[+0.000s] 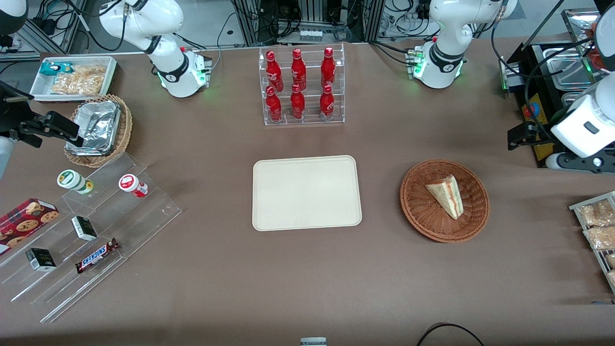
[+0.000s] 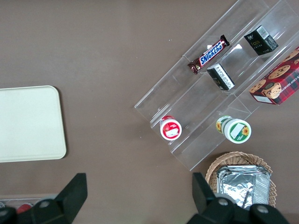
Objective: Place sandwich from basket to tray
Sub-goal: 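Move the left gripper over the wicker basket above the sandwich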
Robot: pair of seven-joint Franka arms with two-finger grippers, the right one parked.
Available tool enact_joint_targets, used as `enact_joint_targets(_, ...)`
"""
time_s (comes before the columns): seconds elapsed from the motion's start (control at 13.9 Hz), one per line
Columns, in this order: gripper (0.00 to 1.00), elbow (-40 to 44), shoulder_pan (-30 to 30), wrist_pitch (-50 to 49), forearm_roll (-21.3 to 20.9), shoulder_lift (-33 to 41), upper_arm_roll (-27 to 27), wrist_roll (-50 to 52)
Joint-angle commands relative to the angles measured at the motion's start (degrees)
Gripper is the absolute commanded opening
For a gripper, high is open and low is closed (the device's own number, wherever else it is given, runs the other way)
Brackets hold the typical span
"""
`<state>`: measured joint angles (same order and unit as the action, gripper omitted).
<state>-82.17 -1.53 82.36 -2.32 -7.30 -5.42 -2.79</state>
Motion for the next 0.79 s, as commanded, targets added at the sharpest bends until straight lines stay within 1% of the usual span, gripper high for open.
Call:
enact_joint_targets(0.0,1.00,-0.1,-0.9,1.9,0.6,-1.2,-0.4,1.8)
enact_joint_targets(0.22,1.00,-0.2,-0.9,2.8,0.6,-4.2,-0.4,2.1)
enact_joint_targets(0.36,1.00,-2.0,-0.6,4.8,0.6,-5.4,-0.6,2.0)
enact_joint_targets(0.65,1.00,-10.1,-0.4,11.5,0.5,-5.4,-0.6,2.0)
enact_joint_targets(0.72,1.00,-13.2,-0.4,14.1,0.6,-5.1,-0.6,2.1)
